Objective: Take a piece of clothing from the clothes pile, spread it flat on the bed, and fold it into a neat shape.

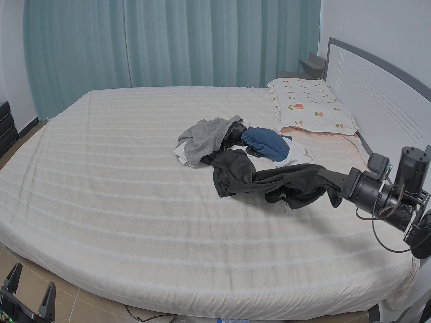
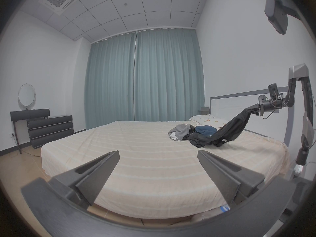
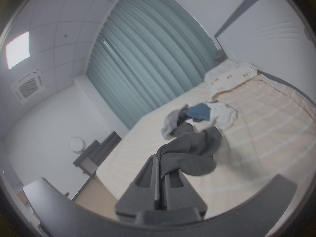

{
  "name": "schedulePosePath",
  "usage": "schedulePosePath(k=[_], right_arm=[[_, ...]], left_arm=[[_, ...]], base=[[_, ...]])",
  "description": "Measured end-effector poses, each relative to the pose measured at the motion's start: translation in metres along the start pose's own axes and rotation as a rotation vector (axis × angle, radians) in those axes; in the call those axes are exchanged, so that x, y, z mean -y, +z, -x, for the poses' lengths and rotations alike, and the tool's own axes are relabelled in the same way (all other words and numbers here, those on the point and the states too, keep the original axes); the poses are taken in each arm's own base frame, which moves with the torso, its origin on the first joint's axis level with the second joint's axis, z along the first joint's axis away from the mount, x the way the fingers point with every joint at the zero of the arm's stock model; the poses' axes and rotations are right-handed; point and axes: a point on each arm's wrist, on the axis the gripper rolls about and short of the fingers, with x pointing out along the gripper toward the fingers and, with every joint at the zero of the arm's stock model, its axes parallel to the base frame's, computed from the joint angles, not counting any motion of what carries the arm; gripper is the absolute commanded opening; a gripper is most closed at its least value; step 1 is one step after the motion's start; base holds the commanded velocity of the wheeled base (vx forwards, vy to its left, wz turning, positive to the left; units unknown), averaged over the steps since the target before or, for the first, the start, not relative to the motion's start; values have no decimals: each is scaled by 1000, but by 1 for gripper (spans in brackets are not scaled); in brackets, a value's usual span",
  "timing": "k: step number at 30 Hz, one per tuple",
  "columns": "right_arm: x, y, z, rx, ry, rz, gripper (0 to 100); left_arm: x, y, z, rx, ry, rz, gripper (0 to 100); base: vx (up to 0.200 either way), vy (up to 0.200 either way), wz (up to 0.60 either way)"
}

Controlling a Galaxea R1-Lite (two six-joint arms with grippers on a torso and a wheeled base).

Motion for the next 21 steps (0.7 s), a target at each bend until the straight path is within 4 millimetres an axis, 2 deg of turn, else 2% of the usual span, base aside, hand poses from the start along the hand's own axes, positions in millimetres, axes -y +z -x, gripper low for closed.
schedulePosePath(k=[6, 10, 15, 21], right_arm=[[-17, 13, 13, 53, 80, 15, 0], [-25, 14, 17, 60, 114, 21, 0], [-33, 12, 20, 52, 148, 26, 0], [-37, 9, 21, 40, 166, 27, 0]], left_arm=[[1, 45, 5, 87, -89, 95, 100], [1, 67, -8, 19, -158, 123, 100], [4, 76, -35, -145, -258, 133, 100], [11, 77, -69, -309, -403, 135, 100]], base=[[0, 0, 0], [0, 0, 0], [0, 0, 0], [0, 0, 0]])
